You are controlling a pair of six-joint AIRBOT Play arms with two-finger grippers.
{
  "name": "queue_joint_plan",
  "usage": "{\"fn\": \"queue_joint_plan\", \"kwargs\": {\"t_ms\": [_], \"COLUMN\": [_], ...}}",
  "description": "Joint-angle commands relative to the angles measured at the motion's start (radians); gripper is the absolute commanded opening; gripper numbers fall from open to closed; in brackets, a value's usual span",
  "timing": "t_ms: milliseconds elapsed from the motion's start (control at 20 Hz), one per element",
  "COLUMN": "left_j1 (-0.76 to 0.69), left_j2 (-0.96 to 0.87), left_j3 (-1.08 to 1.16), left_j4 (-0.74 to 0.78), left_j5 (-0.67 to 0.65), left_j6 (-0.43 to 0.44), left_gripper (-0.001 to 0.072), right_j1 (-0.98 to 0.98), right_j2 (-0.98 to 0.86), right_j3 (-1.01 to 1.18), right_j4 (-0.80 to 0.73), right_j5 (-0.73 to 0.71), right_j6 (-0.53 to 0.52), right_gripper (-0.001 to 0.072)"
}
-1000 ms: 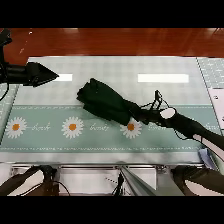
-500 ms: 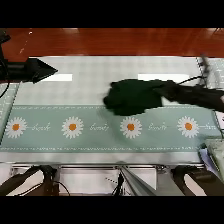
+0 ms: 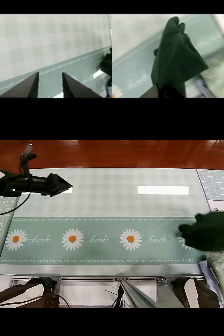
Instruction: Fold the shirts.
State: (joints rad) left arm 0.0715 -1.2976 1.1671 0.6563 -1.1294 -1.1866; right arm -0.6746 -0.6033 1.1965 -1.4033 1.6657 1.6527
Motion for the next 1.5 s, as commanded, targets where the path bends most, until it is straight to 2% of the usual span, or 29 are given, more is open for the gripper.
{"fn": "queue_joint_plan", "kwargs": {"t_ms": [0,200,300,500,600,650,750,800,1000,1100,1300,1450], "left_j1": [-0.055,-0.054,-0.053,-0.053,-0.053,-0.053,-0.053,-0.053,-0.053,-0.053,-0.053,-0.06], "left_j2": [-0.053,-0.057,-0.057,-0.057,-0.057,-0.057,-0.057,-0.057,-0.054,-0.039,0.033,0.1], "left_j3": [0.0,0.0,0.0,0.0,0.001,0.001,0.001,0.001,0.001,0.014,0.107,0.193], "left_j4": [0.0,0.0,-0.001,-0.001,-0.001,-0.001,-0.001,-0.001,-0.001,-0.001,0.044,0.161], "left_j5": [0.008,0.011,0.023,0.086,0.114,0.118,0.12,0.12,0.115,0.082,0.062,0.003], "left_j6": [0.034,0.061,0.068,0.079,0.079,0.079,0.079,0.079,0.078,0.078,0.078,0.065], "left_gripper": [0.0367,0.0367,0.0367,0.0367,0.0367,0.0367,0.0367,0.0367,0.0368,0.0369,0.0368,0.0368], "right_j1": [-0.189,-0.266,-0.268,-0.268,-0.268,-0.268,-0.268,-0.268,-0.268,-0.267,-0.267,-0.232], "right_j2": [0.011,0.003,0.003,0.003,0.003,0.003,0.003,0.003,0.003,0.003,-0.003,-0.087], "right_j3": [0.043,0.043,0.042,0.042,0.042,0.042,0.042,0.042,0.042,0.042,0.042,0.042], "right_j4": [-0.267,-0.477,-0.566,-0.62,-0.649,-0.673,-0.704,-0.707,-0.702,-0.59,-0.069,0.304], "right_j5": [0.169,0.189,0.187,0.19,0.189,0.189,0.189,0.189,0.122,0.027,-0.225,-0.279], "right_j6": [-0.03,-0.01,-0.035,-0.105,-0.105,-0.105,-0.106,-0.113,-0.116,-0.11,-0.142,-0.226], "right_gripper": [0.0025,0.0026,0.0026,0.0027,0.0029,0.0094,0.0406,0.0429,0.0429,0.0429,0.0431,0.0431]}}
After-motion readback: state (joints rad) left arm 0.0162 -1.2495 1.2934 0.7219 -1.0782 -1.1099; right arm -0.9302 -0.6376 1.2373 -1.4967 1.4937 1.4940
